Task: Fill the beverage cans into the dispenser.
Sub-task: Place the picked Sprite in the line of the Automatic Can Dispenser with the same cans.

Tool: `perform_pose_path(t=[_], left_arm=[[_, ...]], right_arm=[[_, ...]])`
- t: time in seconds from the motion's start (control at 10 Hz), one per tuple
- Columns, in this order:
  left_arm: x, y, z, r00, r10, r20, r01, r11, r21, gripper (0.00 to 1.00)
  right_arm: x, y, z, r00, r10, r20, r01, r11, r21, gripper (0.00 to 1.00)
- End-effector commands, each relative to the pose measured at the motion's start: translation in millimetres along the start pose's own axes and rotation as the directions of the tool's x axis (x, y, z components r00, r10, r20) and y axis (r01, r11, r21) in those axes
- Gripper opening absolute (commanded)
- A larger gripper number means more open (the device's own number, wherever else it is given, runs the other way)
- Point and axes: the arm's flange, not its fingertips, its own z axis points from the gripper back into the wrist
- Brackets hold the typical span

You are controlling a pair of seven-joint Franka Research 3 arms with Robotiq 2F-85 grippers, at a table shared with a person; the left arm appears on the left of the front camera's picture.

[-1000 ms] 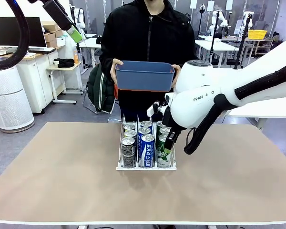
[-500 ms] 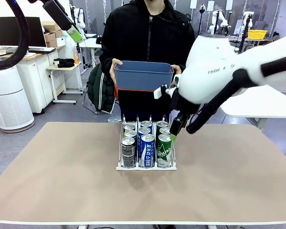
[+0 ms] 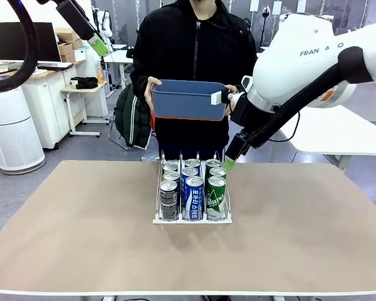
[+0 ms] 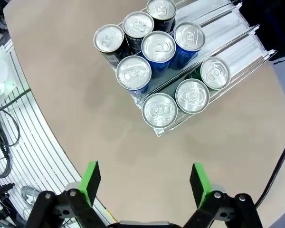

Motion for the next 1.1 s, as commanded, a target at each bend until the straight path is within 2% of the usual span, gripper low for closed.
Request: perform_pose_path(t=[0.0, 0.5, 0.7, 0.8, 0.9, 1.0], left_arm=[[-1, 0, 1, 1.000, 0.000, 0.002, 0.000, 1.000, -0.003, 1.00], [-1, 0, 1, 1.000, 0.000, 0.002, 0.000, 1.000, -0.003, 1.00], [-1, 0, 1, 1.000, 0.000, 0.002, 0.000, 1.000, -0.003, 1.00], [-1, 0, 1, 1.000, 0.000, 0.002, 0.000, 1.000, -0.003, 1.00], [-1, 0, 1, 1.000, 0.000, 0.002, 0.000, 1.000, -0.003, 1.00], [-1, 0, 1, 1.000, 0.000, 0.002, 0.000, 1.000, -0.003, 1.00]], right_arm=[[1, 0, -6, 1.000, 0.002, -0.015, -0.002, 1.000, -0.007, 1.00], [0, -1, -4, 1.000, 0.000, -0.009, 0.000, 1.000, 0.003, 1.00], [1, -26, 53, 0.988, 0.089, 0.124, -0.084, 0.996, -0.039, 1.00], [1, -31, 84, 0.980, 0.083, 0.183, -0.079, 0.996, -0.031, 1.00], [0, -47, 114, 0.969, 0.096, 0.227, -0.102, 0.995, 0.013, 1.00], [0, -65, 143, 0.966, 0.091, 0.243, -0.095, 0.995, 0.004, 1.00]])
